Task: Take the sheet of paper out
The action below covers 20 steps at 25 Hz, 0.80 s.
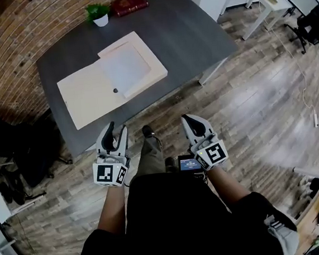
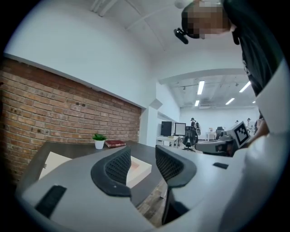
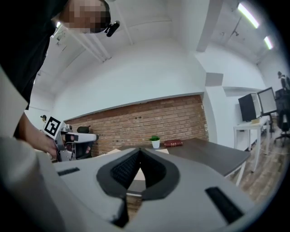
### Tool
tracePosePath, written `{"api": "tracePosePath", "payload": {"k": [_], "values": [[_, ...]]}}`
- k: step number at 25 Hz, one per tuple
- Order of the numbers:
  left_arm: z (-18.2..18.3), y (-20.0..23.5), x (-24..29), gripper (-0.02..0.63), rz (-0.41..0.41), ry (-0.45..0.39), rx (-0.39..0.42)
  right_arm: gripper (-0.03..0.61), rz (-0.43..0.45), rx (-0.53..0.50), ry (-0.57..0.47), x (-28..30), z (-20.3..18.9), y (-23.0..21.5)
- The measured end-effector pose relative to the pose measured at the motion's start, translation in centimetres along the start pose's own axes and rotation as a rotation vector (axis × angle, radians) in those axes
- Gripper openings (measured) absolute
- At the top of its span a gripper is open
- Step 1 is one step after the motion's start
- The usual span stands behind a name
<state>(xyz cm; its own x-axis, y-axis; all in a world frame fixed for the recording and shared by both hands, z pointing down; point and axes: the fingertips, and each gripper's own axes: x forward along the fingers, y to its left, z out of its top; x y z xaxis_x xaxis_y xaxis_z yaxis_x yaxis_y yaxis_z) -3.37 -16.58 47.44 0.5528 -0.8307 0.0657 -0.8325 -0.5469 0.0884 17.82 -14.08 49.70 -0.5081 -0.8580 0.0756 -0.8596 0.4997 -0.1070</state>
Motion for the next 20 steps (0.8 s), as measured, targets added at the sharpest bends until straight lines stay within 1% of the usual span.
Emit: {"api": "tracePosePath", "payload": {"k": [5,9,12,15,20], "values": [[-0.4,5.2,4.5,0.153,0.048,-0.007,-0.081,0.003,0.032,-0.018,0.042,6.5,0.4,-2.4],[-0.5,9.4,8.6,0.153,0.055,0.018,-0.133,0.003,0.055,-0.049,0.06,12.5,2.2,-4.3],[-1.1,12.7,11.4,0.153,0.069,0.049,-0.193,0.003,0.069,-0.067,0.067,16.9,3.5,-5.6],[-2.3,15.2,14.2,0.153,0.064,0.114,-0.258,0.003,0.075,-0.078,0.068,20.7,4.7,-6.7],[-6.0,17.3,18.0,0.153,0.007,0.268,-0.368,0.003,0.099,-0.107,0.101,26.1,4.8,-7.9]]}}
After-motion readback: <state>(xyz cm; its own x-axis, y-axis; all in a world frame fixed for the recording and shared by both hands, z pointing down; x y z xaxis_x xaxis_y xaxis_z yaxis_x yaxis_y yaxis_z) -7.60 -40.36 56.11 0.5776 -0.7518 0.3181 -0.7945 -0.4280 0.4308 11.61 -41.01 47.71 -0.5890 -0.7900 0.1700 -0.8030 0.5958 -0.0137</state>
